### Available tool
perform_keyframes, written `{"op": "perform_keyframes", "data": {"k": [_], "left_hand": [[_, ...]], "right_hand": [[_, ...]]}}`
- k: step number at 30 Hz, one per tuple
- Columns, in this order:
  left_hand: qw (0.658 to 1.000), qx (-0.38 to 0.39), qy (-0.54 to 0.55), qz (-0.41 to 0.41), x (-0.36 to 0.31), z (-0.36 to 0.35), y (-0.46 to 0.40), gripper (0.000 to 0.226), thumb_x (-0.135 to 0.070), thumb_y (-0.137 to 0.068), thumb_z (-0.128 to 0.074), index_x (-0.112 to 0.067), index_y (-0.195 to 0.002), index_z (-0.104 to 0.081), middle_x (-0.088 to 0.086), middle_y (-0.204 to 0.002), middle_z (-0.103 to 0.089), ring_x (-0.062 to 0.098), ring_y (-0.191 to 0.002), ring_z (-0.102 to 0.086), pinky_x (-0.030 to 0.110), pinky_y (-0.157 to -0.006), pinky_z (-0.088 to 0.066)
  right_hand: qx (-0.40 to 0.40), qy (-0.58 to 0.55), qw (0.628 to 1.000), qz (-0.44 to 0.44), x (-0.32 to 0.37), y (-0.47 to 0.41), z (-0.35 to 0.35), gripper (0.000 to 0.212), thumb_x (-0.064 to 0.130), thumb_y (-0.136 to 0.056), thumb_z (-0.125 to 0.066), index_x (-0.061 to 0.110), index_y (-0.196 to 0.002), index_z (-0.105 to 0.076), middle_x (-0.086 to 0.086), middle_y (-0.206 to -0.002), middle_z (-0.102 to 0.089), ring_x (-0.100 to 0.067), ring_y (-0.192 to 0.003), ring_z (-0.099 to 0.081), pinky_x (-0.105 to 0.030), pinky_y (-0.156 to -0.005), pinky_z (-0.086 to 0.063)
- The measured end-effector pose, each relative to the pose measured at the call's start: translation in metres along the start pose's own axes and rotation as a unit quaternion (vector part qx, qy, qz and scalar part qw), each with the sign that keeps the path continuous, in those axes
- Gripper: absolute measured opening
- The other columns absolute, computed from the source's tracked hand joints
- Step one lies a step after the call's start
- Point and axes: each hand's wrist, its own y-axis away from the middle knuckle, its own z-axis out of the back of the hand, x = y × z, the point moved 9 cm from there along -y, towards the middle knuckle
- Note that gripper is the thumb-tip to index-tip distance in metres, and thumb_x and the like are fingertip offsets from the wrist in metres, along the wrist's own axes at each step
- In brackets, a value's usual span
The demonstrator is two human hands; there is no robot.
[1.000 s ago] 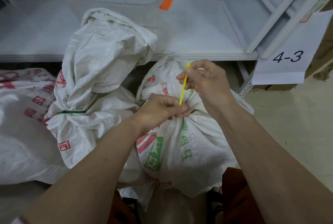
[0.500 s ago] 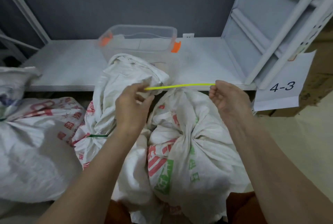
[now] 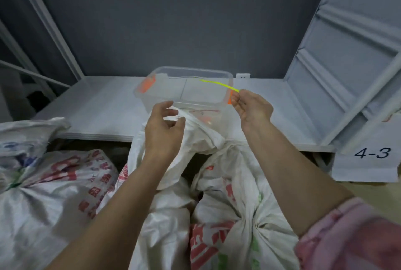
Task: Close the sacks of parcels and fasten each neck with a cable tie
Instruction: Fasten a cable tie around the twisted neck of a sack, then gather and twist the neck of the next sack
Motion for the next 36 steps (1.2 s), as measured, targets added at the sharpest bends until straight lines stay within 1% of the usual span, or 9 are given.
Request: {"op": "perform_keyframes", "data": {"k": [5, 9, 13, 15, 19, 21, 25, 30, 36], "left_hand": [[1.000, 0.010, -0.012, -0.009, 0.019, -0.013, -0.005, 0.040, -0.009, -0.088, -0.062, -0.023, -0.124, -0.052, -0.011, -0.100, -0.059, 0.004, -0.079, -0.060, 0.027, -0.070, -0.053], [0.999, 0.034, -0.032, -0.021, 0.032, -0.025, 0.012, 0.032, -0.009, -0.088, -0.062, -0.024, -0.116, -0.056, -0.012, -0.097, -0.061, 0.003, -0.077, -0.060, 0.010, -0.062, -0.048], [0.988, 0.114, -0.098, 0.024, 0.058, -0.058, 0.043, 0.016, -0.015, -0.088, -0.064, -0.018, -0.102, -0.069, -0.012, -0.087, -0.066, 0.004, -0.080, -0.063, 0.020, -0.078, -0.052], [0.971, 0.185, -0.140, 0.062, 0.077, -0.084, 0.063, 0.016, -0.019, -0.087, -0.066, -0.016, -0.102, -0.071, -0.007, -0.096, -0.070, 0.008, -0.088, -0.063, 0.024, -0.086, -0.050], [0.936, 0.270, -0.206, 0.089, 0.098, -0.118, 0.101, 0.023, -0.025, -0.087, -0.065, -0.016, -0.108, -0.071, -0.005, -0.111, -0.068, 0.010, -0.103, -0.061, 0.019, -0.090, -0.044], [0.926, 0.291, -0.221, 0.099, 0.104, -0.124, 0.116, 0.026, -0.025, -0.088, -0.064, -0.015, -0.110, -0.071, -0.003, -0.115, -0.068, 0.011, -0.108, -0.060, 0.018, -0.089, -0.042], [0.924, 0.283, -0.223, 0.129, 0.109, -0.117, 0.131, 0.028, -0.025, -0.088, -0.064, -0.014, -0.114, -0.069, -0.003, -0.117, -0.067, 0.012, -0.111, -0.059, 0.026, -0.097, -0.044], [0.945, 0.205, -0.189, 0.172, 0.092, -0.094, 0.127, 0.044, -0.045, -0.088, -0.059, -0.004, -0.073, -0.069, 0.003, -0.067, -0.064, 0.023, -0.077, -0.063, 0.032, -0.067, -0.045], [0.959, 0.160, -0.106, 0.210, 0.046, -0.073, 0.137, 0.065, -0.052, -0.078, -0.069, 0.003, -0.113, -0.063, 0.015, -0.110, -0.066, 0.028, -0.100, -0.063, 0.029, -0.080, -0.047]], "right_hand": [[0.061, 0.130, 0.989, -0.026, -0.026, -0.028, -0.028, 0.016, -0.008, -0.079, -0.067, -0.002, -0.091, -0.059, -0.021, -0.092, -0.057, -0.026, -0.064, -0.055, -0.027, -0.059, -0.055], [0.065, 0.384, 0.921, 0.026, -0.024, -0.037, 0.000, 0.044, 0.016, -0.081, -0.074, 0.015, -0.121, -0.055, -0.005, -0.110, -0.059, -0.020, -0.091, -0.060, -0.029, -0.080, -0.049], [0.006, 0.506, 0.860, 0.064, -0.013, -0.020, 0.072, 0.020, 0.015, -0.079, -0.074, 0.001, -0.093, -0.071, -0.012, -0.105, -0.069, -0.027, -0.103, -0.064, -0.036, -0.092, -0.051], [0.008, 0.611, 0.791, 0.028, -0.024, -0.007, 0.111, 0.025, 0.024, -0.082, -0.070, -0.001, -0.084, -0.071, -0.015, -0.097, -0.070, -0.032, -0.100, -0.064, -0.037, -0.085, -0.053], [0.043, 0.832, 0.552, -0.046, -0.054, 0.028, 0.165, 0.058, 0.060, -0.082, -0.057, 0.010, -0.111, -0.061, -0.009, -0.122, -0.059, -0.030, -0.123, -0.044, -0.036, -0.100, -0.037], [0.066, 0.861, 0.504, -0.026, -0.069, 0.043, 0.167, 0.057, 0.061, -0.083, -0.055, 0.013, -0.112, -0.060, -0.006, -0.121, -0.058, -0.028, -0.121, -0.042, -0.035, -0.097, -0.034], [0.087, 0.853, 0.511, 0.062, -0.076, 0.060, 0.144, 0.012, 0.028, -0.089, -0.056, 0.020, -0.081, -0.058, -0.001, -0.101, -0.064, -0.022, -0.105, -0.052, -0.032, -0.085, -0.034], [0.154, 0.782, 0.570, 0.199, -0.041, 0.103, 0.101, 0.031, 0.020, -0.089, -0.054, 0.019, -0.059, -0.048, 0.003, -0.068, -0.053, -0.020, -0.086, -0.048, -0.030, -0.073, -0.026], [0.315, 0.701, 0.553, 0.321, -0.017, 0.227, 0.070, 0.016, 0.014, -0.085, -0.061, 0.020, -0.075, -0.072, 0.005, -0.083, -0.069, -0.013, -0.083, -0.036, -0.028, -0.073, -0.021]]}}
